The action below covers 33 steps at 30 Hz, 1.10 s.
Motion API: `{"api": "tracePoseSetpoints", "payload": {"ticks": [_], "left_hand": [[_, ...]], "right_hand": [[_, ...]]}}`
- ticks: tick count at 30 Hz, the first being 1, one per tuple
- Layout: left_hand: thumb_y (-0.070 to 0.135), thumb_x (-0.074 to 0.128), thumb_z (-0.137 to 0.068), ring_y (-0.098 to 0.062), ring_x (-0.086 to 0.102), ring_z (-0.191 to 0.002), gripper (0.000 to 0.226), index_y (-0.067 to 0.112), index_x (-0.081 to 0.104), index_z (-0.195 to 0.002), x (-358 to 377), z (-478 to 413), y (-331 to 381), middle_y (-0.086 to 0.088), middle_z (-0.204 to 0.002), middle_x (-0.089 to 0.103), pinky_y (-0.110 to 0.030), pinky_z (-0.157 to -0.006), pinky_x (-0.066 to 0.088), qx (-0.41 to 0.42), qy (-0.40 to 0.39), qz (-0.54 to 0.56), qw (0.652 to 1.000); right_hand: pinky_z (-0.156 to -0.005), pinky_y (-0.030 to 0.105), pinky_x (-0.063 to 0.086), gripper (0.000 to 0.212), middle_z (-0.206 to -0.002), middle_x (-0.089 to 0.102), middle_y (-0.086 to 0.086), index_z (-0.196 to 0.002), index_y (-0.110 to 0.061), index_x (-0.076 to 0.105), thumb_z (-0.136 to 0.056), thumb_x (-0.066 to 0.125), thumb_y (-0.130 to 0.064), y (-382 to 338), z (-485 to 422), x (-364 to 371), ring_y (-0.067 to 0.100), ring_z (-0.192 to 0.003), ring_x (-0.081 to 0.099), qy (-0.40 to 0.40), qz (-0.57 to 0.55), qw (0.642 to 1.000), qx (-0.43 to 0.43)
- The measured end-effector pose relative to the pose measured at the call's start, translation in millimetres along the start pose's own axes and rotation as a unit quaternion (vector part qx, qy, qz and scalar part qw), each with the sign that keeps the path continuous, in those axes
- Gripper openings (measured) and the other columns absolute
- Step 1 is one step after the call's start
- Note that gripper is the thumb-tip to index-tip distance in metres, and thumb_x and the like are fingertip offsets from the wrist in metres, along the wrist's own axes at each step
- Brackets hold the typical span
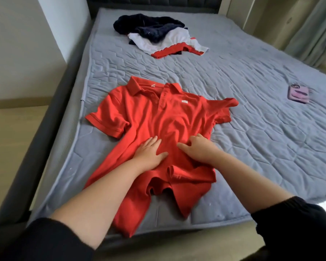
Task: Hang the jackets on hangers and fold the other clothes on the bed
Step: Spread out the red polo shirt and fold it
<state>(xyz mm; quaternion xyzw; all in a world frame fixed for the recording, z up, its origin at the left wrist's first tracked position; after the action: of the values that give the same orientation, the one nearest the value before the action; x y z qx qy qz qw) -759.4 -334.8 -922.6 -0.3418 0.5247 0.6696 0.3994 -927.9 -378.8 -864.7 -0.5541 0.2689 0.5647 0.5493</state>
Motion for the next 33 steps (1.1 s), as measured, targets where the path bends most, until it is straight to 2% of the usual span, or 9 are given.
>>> {"api": "tracePoseSetpoints", "payload": {"ticks": [3, 7, 11, 16, 20, 24, 27, 30, 33], "left_hand": [[0.037, 0.049, -0.097, -0.019, 0.026, -0.142, 0.054, 0.009, 0.040, -0.142, -6, 32, 2, -0.010, -0.153, 0.032, -0.027, -0.115, 0.016, 0.025, -0.009, 0.057, 0.998], [0.032, 0.047, -0.098, -0.020, 0.048, -0.122, 0.026, 0.015, 0.062, -0.110, -23, 73, 11, -0.010, -0.121, 0.058, -0.032, -0.108, 0.030, 0.033, -0.004, 0.180, 0.983], [0.048, 0.060, -0.087, -0.016, 0.043, -0.127, 0.047, 0.023, 0.052, -0.127, -20, 105, 37, -0.002, -0.133, 0.050, -0.034, -0.111, 0.030, 0.117, -0.148, 0.088, 0.978], [0.011, 0.065, -0.072, -0.023, 0.050, -0.120, 0.061, 0.022, 0.052, -0.131, -31, 113, 59, -0.003, -0.128, 0.054, -0.036, -0.101, 0.039, 0.142, -0.098, -0.035, 0.984], [-0.007, 0.048, -0.069, -0.023, 0.059, -0.105, 0.049, 0.017, 0.068, -0.107, -48, 111, 71, -0.004, -0.107, 0.065, -0.035, -0.091, 0.045, 0.148, -0.055, 0.013, 0.987], [-0.008, 0.044, -0.070, -0.018, 0.065, -0.094, 0.049, 0.015, 0.070, -0.104, -39, 130, 88, 0.000, -0.102, 0.071, -0.028, -0.085, 0.050, 0.193, -0.269, 0.088, 0.940], [0.003, 0.050, -0.094, -0.009, 0.067, -0.093, 0.026, 0.013, 0.066, -0.111, -20, 144, 100, 0.001, -0.104, 0.070, -0.020, -0.082, 0.051, 0.164, -0.416, 0.222, 0.866], [0.008, 0.049, -0.097, -0.007, 0.068, -0.076, 0.020, 0.011, 0.067, -0.105, -22, 116, 97, -0.002, -0.094, 0.071, -0.019, -0.067, 0.051, 0.103, -0.226, 0.292, 0.924], [0.008, 0.053, -0.091, -0.014, 0.067, -0.089, 0.023, 0.013, 0.072, -0.104, -40, 92, 71, -0.005, -0.103, 0.072, -0.025, -0.081, 0.050, 0.072, -0.022, 0.180, 0.981]], "right_hand": [[-0.064, 0.031, 0.041, 0.059, -0.068, 0.061, 0.002, -0.074, -0.012, 0.058, -0.087, 0.043, -0.068, -17, 30, -8, 0.023, -0.074, 0.060, -0.084, -0.083, 0.993, -0.025], [-0.064, 0.026, 0.045, 0.058, -0.076, 0.060, -0.007, -0.084, -0.020, 0.060, -0.076, 0.050, -0.076, -34, 70, -10, 0.014, -0.072, 0.057, -0.191, 0.027, 0.974, -0.119], [-0.046, 0.009, 0.033, 0.033, -0.068, 0.052, -0.015, -0.070, -0.035, 0.046, -0.070, 0.078, -0.027, -36, 95, -11, 0.000, -0.059, 0.048, -0.247, 0.088, 0.942, -0.209], [-0.057, 0.025, 0.040, 0.026, -0.061, 0.054, 0.003, -0.067, -0.003, 0.060, -0.062, 0.042, 0.016, -5, 87, -48, 0.011, -0.058, 0.051, -0.114, -0.213, 0.961, -0.137], [-0.049, 0.020, 0.044, 0.009, -0.063, 0.058, 0.014, -0.074, 0.010, 0.057, -0.074, 0.049, 0.006, 32, 96, -65, 0.012, -0.048, 0.055, -0.178, -0.376, 0.906, -0.076], [-0.062, 0.024, 0.046, 0.051, -0.070, 0.072, 0.000, -0.079, -0.012, 0.066, -0.089, 0.051, -0.060, 76, 114, -39, 0.014, -0.059, 0.065, -0.420, 0.011, 0.906, 0.057], [-0.048, 0.021, 0.046, 0.069, -0.062, 0.070, 0.012, -0.074, -0.001, 0.061, -0.095, 0.035, -0.061, 74, 93, -34, 0.020, -0.048, 0.063, -0.264, 0.075, 0.952, 0.136], [-0.069, 0.029, 0.045, 0.046, -0.094, 0.069, 0.016, -0.099, -0.004, 0.062, -0.095, 0.044, -0.045, 47, 70, -35, 0.029, -0.084, 0.064, 0.016, 0.083, 0.995, 0.051], [-0.093, 0.039, 0.043, 0.038, -0.124, 0.054, 0.015, -0.117, -0.009, 0.054, -0.091, 0.052, -0.037, 11, 70, -12, 0.033, -0.115, 0.049, 0.105, 0.055, 0.992, -0.041]]}}
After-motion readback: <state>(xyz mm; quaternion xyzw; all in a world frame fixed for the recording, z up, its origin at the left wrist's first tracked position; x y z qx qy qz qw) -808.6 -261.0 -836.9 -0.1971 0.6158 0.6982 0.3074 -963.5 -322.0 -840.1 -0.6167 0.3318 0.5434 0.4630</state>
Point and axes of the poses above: each hand's wrist, its own z-axis away from the middle knuckle, its own x-axis out of the palm, y = z × x, the point moved 5 cm from there along -z, towards the middle knuckle
